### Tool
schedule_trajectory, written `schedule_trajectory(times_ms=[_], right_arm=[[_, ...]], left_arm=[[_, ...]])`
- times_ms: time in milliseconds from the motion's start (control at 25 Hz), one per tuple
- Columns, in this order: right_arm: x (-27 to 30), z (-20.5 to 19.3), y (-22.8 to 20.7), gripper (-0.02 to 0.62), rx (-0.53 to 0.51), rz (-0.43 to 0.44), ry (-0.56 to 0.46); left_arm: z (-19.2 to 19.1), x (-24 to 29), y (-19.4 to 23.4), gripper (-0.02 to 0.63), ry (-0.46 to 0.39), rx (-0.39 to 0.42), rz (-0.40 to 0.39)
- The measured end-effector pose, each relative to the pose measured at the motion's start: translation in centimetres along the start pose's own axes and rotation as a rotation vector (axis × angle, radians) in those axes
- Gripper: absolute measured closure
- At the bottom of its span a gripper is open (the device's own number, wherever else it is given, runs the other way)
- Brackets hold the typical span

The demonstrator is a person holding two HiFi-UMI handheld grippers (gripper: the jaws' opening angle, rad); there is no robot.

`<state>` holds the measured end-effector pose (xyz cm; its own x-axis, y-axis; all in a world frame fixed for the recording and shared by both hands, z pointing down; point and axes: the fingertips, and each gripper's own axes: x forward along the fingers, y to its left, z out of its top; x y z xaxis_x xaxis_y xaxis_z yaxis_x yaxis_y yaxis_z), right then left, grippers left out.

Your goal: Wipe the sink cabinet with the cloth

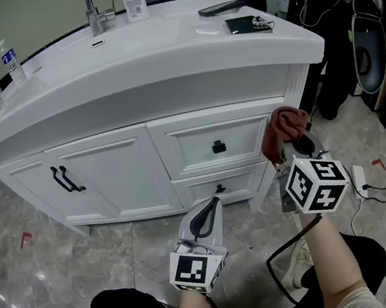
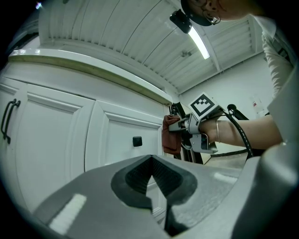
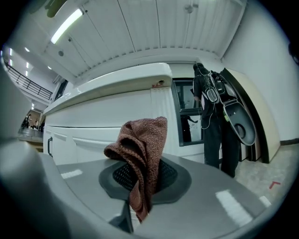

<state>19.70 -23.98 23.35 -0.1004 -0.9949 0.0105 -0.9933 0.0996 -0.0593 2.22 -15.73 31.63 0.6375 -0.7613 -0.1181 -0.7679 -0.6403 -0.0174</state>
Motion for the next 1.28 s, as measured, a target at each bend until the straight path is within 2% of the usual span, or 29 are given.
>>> schedule_trajectory(times_ms=[120, 480, 720, 960, 1280], right_arm=[[0.2, -1.8, 3.4, 0.517, -0.002, 0.068, 0.022], [2.4, -5.7, 18.0, 0.517, -0.016, 0.337, 0.074], [4.6, -7.7, 23.8, 0.517, -0.037, 0.433, 0.121], [5.2, -7.5, 24.8, 0.517, -0.038, 0.428, 0.126], [5.2, -7.2, 19.0, 0.518, -0.027, 0.323, 0.142]], left_arm=[[0.3, -0.5, 1.1, 0.605, -0.016, -0.011, 0.025], [0.1, -3.5, 6.6, 0.605, -0.021, -0.055, 0.147], [-0.6, -5.5, 9.2, 0.605, -0.004, -0.058, 0.200], [0.2, -6.4, 10.7, 0.605, -0.022, -0.064, 0.236], [0.1, -4.8, 8.1, 0.605, -0.003, -0.030, 0.172]])
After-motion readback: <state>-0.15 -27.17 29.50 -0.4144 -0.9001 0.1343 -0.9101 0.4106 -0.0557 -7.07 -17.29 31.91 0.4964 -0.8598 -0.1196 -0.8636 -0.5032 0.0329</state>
